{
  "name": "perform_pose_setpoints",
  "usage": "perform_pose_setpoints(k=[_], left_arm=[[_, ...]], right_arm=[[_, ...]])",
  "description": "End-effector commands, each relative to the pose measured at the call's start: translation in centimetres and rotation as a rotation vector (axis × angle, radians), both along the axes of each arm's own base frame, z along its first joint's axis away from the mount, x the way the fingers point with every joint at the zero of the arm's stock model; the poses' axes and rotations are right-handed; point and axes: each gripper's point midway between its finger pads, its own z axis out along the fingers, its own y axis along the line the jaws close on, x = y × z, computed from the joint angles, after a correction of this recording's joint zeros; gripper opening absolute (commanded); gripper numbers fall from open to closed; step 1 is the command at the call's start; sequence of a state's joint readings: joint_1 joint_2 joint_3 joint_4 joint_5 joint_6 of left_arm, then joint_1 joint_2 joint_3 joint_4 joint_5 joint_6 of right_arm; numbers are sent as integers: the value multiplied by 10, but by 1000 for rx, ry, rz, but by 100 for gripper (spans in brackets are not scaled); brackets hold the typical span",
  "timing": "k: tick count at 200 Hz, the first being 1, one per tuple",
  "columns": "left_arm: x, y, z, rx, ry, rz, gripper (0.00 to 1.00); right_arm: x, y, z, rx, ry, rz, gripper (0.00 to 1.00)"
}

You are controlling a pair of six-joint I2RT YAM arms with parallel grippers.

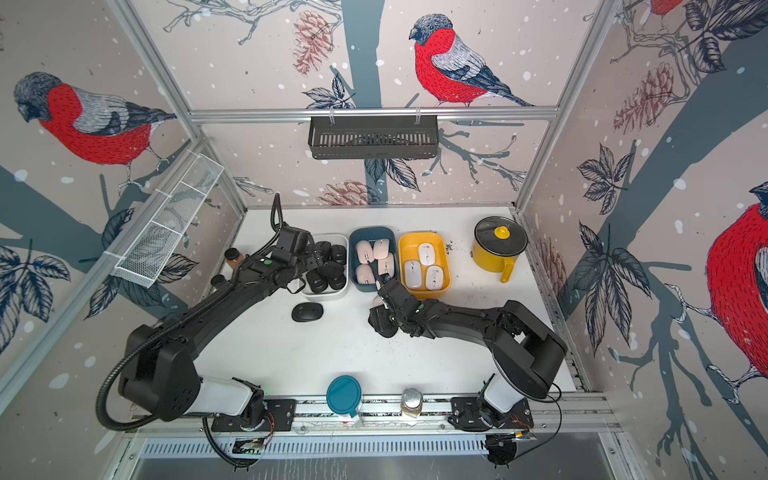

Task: Place the mice by color into the storage box
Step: Pick up the mouse from the center of the board.

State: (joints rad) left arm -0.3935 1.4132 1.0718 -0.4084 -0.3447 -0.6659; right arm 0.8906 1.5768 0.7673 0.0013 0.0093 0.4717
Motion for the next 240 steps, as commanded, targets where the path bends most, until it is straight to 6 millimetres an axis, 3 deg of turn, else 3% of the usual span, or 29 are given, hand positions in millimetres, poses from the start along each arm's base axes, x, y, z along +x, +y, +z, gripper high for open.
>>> perform_pose_setpoints(k=[1, 89, 184, 209, 240], left_arm=[[-4, 7, 0, 5, -10, 37, 81], [-8, 9, -11, 14, 16, 34, 81], [-13, 10, -10, 9, 8, 29, 81], [-14, 10, -8, 8, 5, 21, 81], [-14, 6, -5, 8, 3, -13, 81]], right_arm=[[-2, 3, -5, -17, -10, 22, 79], [-24, 7, -20, -101, 0, 63, 78], [-26, 1, -37, -200, -2, 19, 73], [-27, -2, -40, -209, 1, 6, 70], [-29, -4, -44, -216, 14, -9, 59]])
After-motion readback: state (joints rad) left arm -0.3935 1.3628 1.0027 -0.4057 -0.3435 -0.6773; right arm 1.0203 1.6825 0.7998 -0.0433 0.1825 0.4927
